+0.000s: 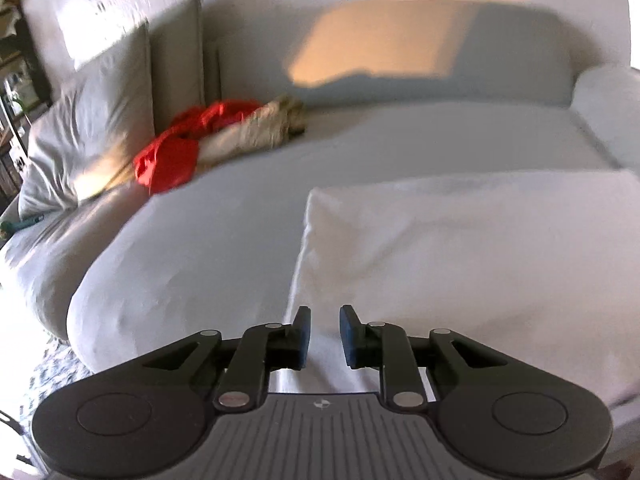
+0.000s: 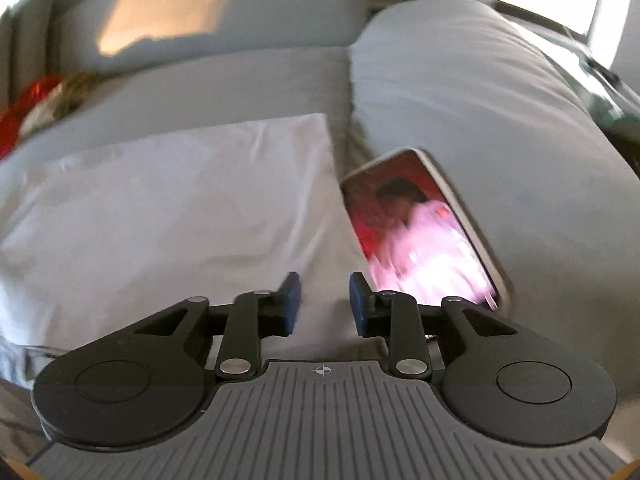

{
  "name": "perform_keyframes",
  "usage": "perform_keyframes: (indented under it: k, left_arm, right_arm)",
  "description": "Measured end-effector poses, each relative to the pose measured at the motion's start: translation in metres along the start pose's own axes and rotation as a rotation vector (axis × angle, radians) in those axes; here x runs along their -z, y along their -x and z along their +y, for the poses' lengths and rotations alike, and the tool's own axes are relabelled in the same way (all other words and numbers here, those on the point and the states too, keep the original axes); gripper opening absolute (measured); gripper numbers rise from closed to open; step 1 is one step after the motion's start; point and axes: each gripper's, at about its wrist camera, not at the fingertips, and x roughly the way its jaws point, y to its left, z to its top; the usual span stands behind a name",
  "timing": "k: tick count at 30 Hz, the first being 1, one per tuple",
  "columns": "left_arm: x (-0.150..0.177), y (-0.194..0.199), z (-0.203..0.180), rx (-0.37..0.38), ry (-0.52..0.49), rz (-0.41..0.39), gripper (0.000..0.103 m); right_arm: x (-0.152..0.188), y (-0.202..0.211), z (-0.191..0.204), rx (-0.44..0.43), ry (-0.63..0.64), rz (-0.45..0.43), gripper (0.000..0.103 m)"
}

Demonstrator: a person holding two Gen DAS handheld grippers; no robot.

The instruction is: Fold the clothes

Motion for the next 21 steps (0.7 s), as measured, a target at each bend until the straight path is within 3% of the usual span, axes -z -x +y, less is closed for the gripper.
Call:
perform_keyframes:
  k: [2, 5, 7, 10, 13, 17, 21]
  left_arm:
    - [0.006, 0.013, -0.018, 0.048, -0.025, -0.052, 0.021]
    - [0.014, 0.019, -0.052, 0.138, -0.051, -0.063, 0.022]
    - [0.019, 0.017, -0.072, 0.178, -0.073, -0.052, 0.024]
    - [0.022, 0.015, -0.083, 0.185, -0.09, -0.034, 0.018]
    - [0.022, 0.017, -0.079, 0.194, -0.077, 0.003, 0.019]
    - [0.032, 0.024, -0.073, 0.204, -0.084, 0.025, 0.019]
    - [0.044, 0.039, -0.07, 0.221, -0.096, 0.053, 0.019]
  right_arm:
    - [0.008, 0.011, 0.004, -0.055, -0.037, -0.044, 0.033]
    - [0.017, 0.017, 0.025, -0.164, -0.048, -0.122, 0.033]
    - [0.022, 0.012, 0.049, -0.193, 0.008, -0.16, 0.033]
    - [0.028, -0.003, 0.085, -0.189, 0.127, -0.175, 0.034]
    - [0.031, -0.014, 0.097, -0.149, 0.19, -0.138, 0.035]
    - [0.042, -0.001, 0.082, -0.145, 0.209, -0.087, 0.036]
    - [0.052, 0.002, 0.062, -0.134, 0.151, 0.045, 0.041]
